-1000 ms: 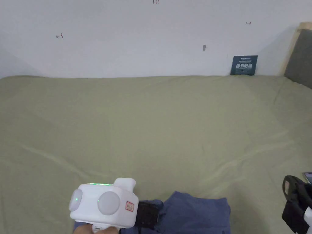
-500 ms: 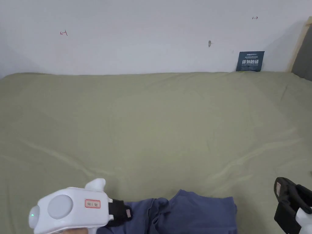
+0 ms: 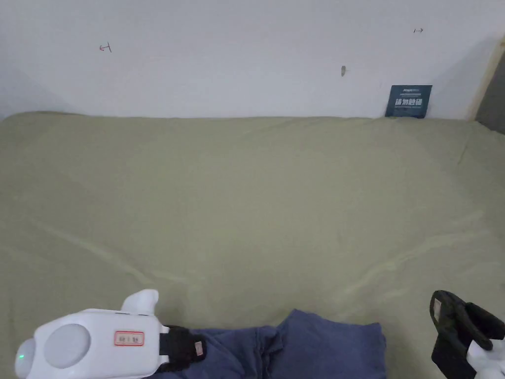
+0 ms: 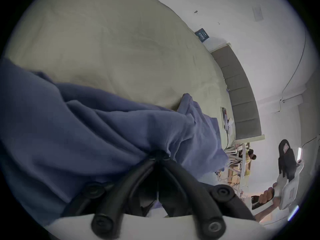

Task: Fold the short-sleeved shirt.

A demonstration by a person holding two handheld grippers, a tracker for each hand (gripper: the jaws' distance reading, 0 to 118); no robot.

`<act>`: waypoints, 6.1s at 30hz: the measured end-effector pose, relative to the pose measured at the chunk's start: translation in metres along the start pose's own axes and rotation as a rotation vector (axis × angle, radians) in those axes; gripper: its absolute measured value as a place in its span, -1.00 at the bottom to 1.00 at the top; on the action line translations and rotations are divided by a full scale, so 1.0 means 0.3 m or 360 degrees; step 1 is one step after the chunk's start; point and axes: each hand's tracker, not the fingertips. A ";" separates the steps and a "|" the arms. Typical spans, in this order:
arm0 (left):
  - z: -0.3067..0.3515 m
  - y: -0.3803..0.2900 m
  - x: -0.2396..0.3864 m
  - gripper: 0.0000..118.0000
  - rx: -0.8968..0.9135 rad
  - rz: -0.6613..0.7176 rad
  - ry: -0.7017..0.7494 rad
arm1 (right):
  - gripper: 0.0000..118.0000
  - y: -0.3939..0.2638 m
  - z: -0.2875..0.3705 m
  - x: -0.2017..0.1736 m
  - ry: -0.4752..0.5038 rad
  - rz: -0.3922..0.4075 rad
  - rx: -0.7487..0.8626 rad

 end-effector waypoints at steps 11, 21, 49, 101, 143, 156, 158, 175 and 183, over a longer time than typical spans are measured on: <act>0.138 -0.054 -0.329 -1.00 0.0095 0.0315 -0.0062 | -0.94 0.017 -0.026 -0.108 0.0071 0.0080 0.0004; -0.025 -0.019 -0.410 1.00 -0.0033 0.0517 -0.0424 | -0.94 0.026 -0.031 -0.141 0.0093 0.0153 -0.0016; 0.400 0.076 -0.189 -0.85 0.0364 0.0248 0.0436 | -0.94 0.079 -0.046 -0.126 0.0141 0.0138 0.0079; -0.313 -0.095 0.077 -1.00 -0.0292 -0.0013 -0.0330 | -0.93 -0.102 -0.109 -0.001 0.0430 -0.0286 -0.0484; -0.143 0.125 -0.457 -0.38 -0.0255 0.0300 -0.0568 | -0.94 -0.461 -0.686 -0.144 0.1456 -0.1328 -0.1239; 0.583 0.451 -0.960 -0.38 0.0045 0.0265 0.0114 | -0.93 -0.232 -0.590 -0.077 0.1333 -0.0938 -0.0956; 0.602 0.493 -1.011 -0.38 0.0005 0.0238 0.0153 | -0.93 -0.231 -0.589 -0.063 0.1310 -0.0937 -0.0944; 0.770 0.439 -0.798 1.00 0.0372 0.0118 0.0444 | -0.93 -0.117 -0.519 -0.011 0.1334 -0.0842 -0.0818; 0.547 0.304 -0.189 0.94 0.0631 -0.0272 0.0120 | -0.93 0.110 -0.388 -0.035 0.0970 -0.0424 -0.0423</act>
